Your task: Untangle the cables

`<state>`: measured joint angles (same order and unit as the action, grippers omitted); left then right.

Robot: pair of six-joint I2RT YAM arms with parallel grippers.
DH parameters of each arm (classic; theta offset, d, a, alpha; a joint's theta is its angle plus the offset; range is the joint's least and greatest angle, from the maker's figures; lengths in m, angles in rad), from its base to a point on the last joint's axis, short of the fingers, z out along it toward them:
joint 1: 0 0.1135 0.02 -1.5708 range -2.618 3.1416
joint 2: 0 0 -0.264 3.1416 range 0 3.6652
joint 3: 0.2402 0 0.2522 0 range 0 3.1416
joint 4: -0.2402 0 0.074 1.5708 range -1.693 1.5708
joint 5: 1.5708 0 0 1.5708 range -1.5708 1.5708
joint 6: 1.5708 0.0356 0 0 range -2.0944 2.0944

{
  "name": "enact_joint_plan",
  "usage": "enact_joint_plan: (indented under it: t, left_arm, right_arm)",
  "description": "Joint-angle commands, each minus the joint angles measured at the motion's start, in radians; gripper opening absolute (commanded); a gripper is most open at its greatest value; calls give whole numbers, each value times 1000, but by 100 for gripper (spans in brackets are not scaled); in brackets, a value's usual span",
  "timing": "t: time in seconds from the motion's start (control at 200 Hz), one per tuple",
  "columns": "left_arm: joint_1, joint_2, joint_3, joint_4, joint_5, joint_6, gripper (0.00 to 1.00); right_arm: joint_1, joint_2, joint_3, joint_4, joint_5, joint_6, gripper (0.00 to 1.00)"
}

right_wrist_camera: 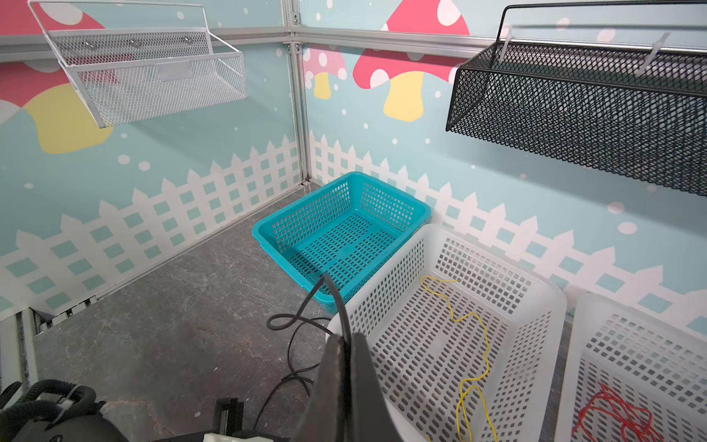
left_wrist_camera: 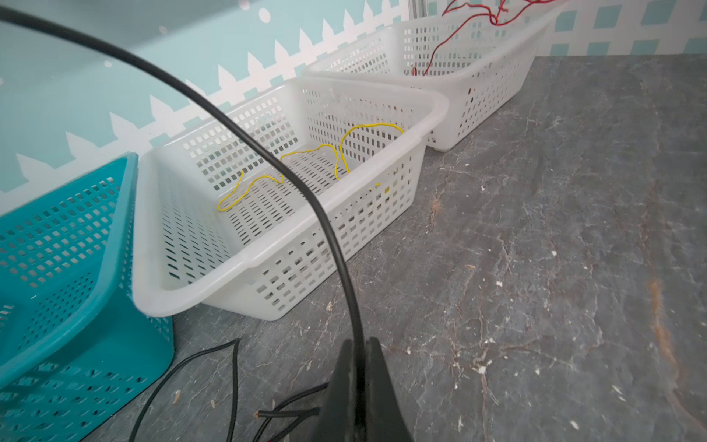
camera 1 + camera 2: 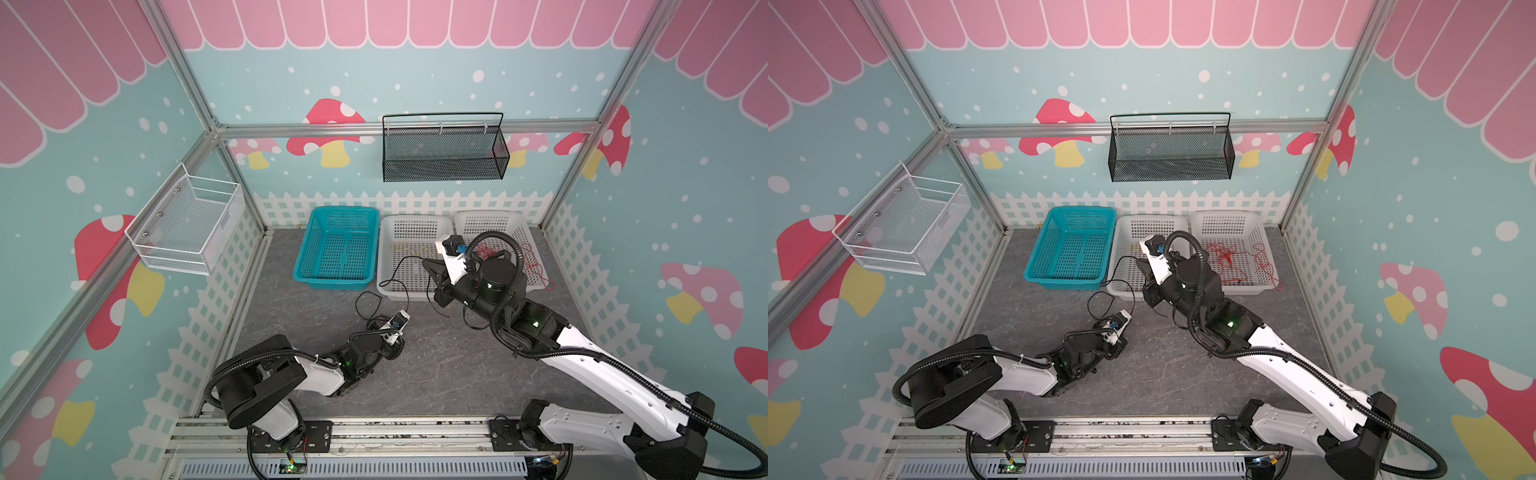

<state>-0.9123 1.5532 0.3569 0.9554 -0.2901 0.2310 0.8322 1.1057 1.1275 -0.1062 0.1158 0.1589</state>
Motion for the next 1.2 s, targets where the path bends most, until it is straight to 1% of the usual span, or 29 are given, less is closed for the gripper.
enact_joint_plan:
  t: [0.0, 0.12, 0.29, 0.4, 0.46, 0.585, 0.735, 0.82, 0.906, 0.971, 1.096, 1.196]
  left_arm:
    - [-3, -62, 4, 42, -24, -7, 0]
    - [-2, -157, 2, 6, -13, -27, 0]
    - [1, -325, 14, -155, 41, -62, 0]
    - [10, -431, -6, -222, 85, -87, 0]
    - [21, -490, -18, -259, 120, -117, 0]
    - [62, -609, -20, -397, 220, -200, 0]
    - [84, -715, -27, -499, 236, -254, 0]
    - [108, -771, -1, -591, 290, -295, 0]
    - [150, -800, 44, -688, 387, -341, 0]
    - [164, -806, 61, -717, 428, -357, 0]
    - [174, -794, 70, -712, 427, -394, 0]
    - [176, -779, 69, -675, 386, -430, 0]
  right_arm:
    - [4, 0, 15, 5, 29, 3, 0]
    - [4, 33, 5, 7, 54, -2, 0]
    - [4, 76, -3, 10, 77, -8, 0]
    - [1, 88, -6, 14, 91, -7, 0]
    - [-2, 91, -9, 18, 90, -6, 0]
    - [-8, 104, -13, 18, 86, -7, 0]
    - [-8, 120, -17, 26, 70, -4, 0]
    - [-8, 133, -14, 29, 63, -4, 0]
    - [-11, 147, -11, 35, 45, -7, 0]
    - [-10, 159, -10, 44, 24, -11, 0]
    - [-11, 180, -8, 60, -26, -21, 0]
    - [-10, 192, -10, 75, -71, -26, 0]
